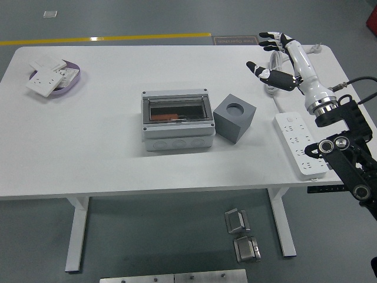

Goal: Pick up the cylinder from the cube,place it in the box,flap close box

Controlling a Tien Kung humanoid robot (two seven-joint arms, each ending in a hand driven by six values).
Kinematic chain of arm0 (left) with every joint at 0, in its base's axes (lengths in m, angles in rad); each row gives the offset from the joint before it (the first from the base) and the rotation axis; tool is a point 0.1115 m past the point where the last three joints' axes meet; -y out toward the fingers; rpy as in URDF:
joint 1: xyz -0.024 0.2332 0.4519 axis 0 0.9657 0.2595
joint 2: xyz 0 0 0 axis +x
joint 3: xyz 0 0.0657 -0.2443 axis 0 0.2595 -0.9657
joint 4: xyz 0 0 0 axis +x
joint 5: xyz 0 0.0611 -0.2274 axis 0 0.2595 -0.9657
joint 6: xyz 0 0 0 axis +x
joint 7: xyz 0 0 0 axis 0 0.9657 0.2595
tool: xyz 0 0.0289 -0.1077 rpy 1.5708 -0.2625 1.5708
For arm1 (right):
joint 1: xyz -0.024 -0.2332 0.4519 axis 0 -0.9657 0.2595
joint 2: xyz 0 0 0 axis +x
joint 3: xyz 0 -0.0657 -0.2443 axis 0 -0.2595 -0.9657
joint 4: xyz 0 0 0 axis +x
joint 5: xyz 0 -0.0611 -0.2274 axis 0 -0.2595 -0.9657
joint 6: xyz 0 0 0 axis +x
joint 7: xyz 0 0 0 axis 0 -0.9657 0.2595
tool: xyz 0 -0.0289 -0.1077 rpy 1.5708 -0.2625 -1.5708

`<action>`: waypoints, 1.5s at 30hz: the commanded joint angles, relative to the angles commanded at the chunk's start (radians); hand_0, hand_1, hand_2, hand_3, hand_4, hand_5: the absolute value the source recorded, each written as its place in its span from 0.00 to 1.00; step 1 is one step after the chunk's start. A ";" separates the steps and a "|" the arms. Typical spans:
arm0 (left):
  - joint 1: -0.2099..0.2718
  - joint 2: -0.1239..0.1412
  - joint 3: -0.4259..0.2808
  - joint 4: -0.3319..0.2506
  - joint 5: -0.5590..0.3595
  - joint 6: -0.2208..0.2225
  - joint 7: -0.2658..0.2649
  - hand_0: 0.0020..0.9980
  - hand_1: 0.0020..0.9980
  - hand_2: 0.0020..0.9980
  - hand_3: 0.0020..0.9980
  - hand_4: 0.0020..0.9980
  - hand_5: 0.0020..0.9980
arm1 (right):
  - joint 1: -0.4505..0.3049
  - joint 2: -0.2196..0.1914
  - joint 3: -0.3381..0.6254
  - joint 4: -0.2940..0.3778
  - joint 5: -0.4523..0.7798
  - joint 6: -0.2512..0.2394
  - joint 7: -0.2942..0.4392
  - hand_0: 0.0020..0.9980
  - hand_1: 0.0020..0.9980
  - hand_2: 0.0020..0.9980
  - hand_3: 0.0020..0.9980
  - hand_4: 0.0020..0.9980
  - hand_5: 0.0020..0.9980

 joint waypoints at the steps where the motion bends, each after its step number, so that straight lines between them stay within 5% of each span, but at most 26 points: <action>1: 0.002 0.000 0.001 0.000 -0.003 0.000 0.000 0.58 0.62 0.54 0.59 0.61 0.23 | -0.022 0.005 0.025 0.001 0.015 -0.002 0.010 0.85 0.74 0.74 0.81 0.84 0.34; 7: 0.013 0.002 0.011 0.000 -0.019 0.001 -0.002 0.58 0.62 0.54 0.59 0.61 0.23 | -0.131 0.026 0.139 0.000 0.079 -0.009 0.048 0.85 0.74 0.74 0.79 0.84 0.34; 15: 0.015 0.012 0.011 0.000 -0.021 -0.002 -0.005 0.58 0.62 0.54 0.59 0.61 0.23 | -0.188 0.055 0.197 0.007 0.111 -0.013 0.075 0.85 0.74 0.74 0.78 0.84 0.34; 45: 0.008 0.011 -0.051 0.000 0.001 0.010 0.002 0.58 0.62 0.54 0.59 0.63 0.24 | -0.211 0.068 0.295 0.068 0.115 -0.030 0.095 0.84 0.73 0.74 0.77 0.86 0.34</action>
